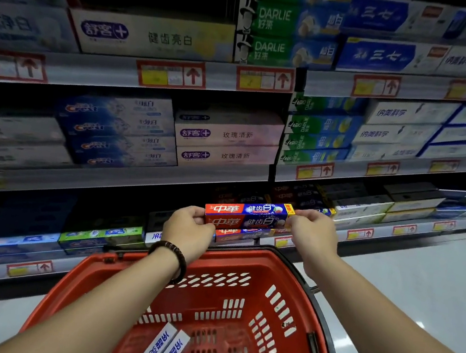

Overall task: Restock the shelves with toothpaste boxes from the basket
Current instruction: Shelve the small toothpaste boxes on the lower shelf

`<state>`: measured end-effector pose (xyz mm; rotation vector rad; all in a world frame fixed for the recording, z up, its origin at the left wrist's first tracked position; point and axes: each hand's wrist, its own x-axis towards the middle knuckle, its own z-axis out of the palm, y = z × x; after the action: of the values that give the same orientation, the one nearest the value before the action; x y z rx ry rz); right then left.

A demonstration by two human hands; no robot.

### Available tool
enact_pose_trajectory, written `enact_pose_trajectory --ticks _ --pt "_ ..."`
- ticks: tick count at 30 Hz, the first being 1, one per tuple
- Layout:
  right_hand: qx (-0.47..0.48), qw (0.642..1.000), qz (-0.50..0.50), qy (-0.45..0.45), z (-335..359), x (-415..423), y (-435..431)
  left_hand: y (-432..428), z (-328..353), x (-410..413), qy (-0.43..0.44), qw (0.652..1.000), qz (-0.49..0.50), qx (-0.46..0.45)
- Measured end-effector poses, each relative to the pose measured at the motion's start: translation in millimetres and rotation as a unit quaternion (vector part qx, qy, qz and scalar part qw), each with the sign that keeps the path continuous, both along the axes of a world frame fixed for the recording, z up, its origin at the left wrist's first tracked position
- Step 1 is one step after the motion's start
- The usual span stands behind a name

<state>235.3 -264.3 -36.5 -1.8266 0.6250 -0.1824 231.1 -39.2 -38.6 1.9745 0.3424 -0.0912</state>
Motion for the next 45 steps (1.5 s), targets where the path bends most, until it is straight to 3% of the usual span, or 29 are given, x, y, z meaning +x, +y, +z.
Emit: enact_pose_trajectory --ticks 16,45 --pt "-0.012 0.999 0.018 0.049 -53 67 -13 -11 -49 71 0.057 0.998 -0.030 0.006" --pt "0.157 0.981 0.022 0.109 -131 103 -28 -20 -109 122 0.221 0.975 -0.020 -0.016"
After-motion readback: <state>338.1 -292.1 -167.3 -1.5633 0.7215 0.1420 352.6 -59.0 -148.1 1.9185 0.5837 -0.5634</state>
